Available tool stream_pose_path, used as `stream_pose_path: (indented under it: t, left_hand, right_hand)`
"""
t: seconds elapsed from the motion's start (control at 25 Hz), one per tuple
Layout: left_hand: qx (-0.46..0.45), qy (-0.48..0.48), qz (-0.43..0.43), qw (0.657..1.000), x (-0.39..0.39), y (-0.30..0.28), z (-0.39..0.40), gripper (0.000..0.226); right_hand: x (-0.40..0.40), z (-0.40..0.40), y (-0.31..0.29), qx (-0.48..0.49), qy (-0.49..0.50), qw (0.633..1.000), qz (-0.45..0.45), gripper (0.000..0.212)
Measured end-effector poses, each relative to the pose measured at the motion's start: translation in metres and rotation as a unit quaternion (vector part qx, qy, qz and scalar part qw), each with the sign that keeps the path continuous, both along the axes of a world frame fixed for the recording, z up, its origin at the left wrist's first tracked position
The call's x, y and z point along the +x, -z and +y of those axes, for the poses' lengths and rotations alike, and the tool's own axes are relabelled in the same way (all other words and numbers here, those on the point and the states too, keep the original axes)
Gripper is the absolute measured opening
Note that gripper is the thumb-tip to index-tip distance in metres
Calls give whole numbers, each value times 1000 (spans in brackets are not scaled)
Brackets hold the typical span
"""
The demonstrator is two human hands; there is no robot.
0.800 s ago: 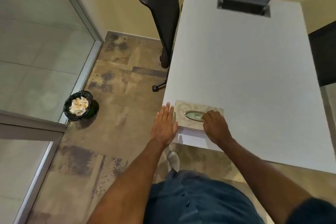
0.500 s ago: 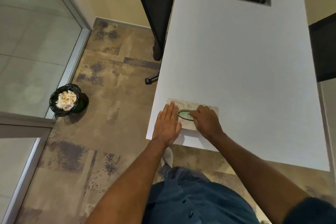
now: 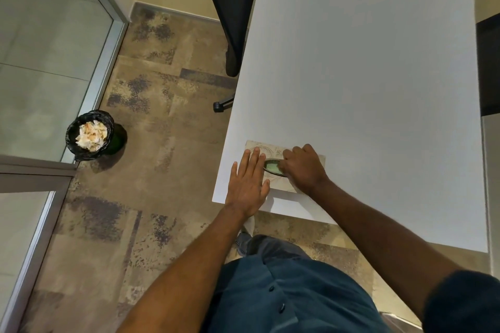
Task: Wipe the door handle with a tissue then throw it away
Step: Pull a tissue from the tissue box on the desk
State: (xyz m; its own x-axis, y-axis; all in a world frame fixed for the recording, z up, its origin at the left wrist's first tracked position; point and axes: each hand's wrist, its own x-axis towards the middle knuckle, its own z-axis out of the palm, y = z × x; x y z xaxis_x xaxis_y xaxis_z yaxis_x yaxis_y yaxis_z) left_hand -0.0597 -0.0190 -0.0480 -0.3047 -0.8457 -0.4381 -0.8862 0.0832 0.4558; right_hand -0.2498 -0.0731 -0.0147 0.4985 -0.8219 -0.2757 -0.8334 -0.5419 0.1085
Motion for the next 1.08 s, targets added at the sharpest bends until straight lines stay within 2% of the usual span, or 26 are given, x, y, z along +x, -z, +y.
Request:
stream_pose_path:
  t: [0.28, 0.4, 0.48, 0.52, 0.64, 0.92, 1.0, 1.08]
  left_hand:
    - [-5, 11, -18, 1000, 3, 2, -1, 75]
    - [-6, 16, -19, 1000, 4, 3, -1, 75]
    - [-8, 19, -19, 1000, 5, 3, 0, 75]
    - [-9, 17, -16, 1000, 5, 3, 0, 75]
    - [-9, 10, -7, 1000, 4, 2, -1, 75]
    - [14, -4, 20, 1000, 5, -11, -4, 72]
    - [33, -21, 46, 998, 3, -22, -10, 62]
    - [49, -79, 99, 991, 4, -41, -14, 48]
  right_hand:
    - [-12, -1, 0, 0, -67, 997, -37, 14]
    - [-21, 7, -3, 34, 15, 988, -149, 18]
    - [-25, 15, -8, 88, 142, 950, -264, 11]
    - [-26, 19, -9, 112, 201, 919, -320, 5]
    - [-26, 28, -14, 154, 332, 818, -444, 8]
    - [-1, 36, -39, 81, 429, 722, -537, 13]
    - [7, 31, -49, 80, 455, 680, -569, 13]
    - [16, 25, -61, 87, 484, 638, -592, 15]
